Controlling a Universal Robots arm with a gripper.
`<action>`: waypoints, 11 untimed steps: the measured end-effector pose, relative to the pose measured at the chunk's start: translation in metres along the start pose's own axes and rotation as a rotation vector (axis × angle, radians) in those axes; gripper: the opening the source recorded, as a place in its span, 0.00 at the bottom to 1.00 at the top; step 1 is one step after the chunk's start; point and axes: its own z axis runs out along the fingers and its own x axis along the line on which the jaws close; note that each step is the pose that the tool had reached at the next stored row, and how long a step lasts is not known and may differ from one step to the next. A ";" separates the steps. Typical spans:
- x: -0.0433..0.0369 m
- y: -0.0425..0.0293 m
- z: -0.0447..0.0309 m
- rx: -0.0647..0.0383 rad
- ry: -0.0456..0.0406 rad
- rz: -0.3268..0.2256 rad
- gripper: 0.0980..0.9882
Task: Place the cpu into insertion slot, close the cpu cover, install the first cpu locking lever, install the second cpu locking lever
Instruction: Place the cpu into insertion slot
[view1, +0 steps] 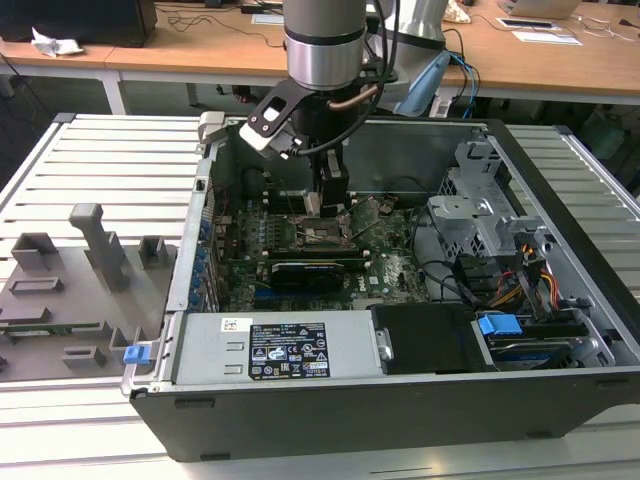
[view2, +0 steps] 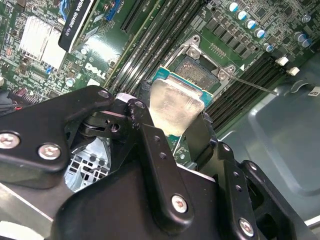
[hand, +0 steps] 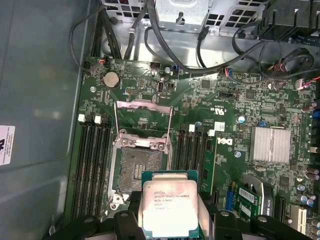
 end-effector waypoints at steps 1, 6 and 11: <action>0.0000 0.0000 0.0005 0.000 0.0000 0.000 0.48; -0.0001 -0.0003 0.0037 0.000 0.0000 0.000 0.48; -0.0002 -0.0010 0.0109 0.000 0.0000 0.000 0.48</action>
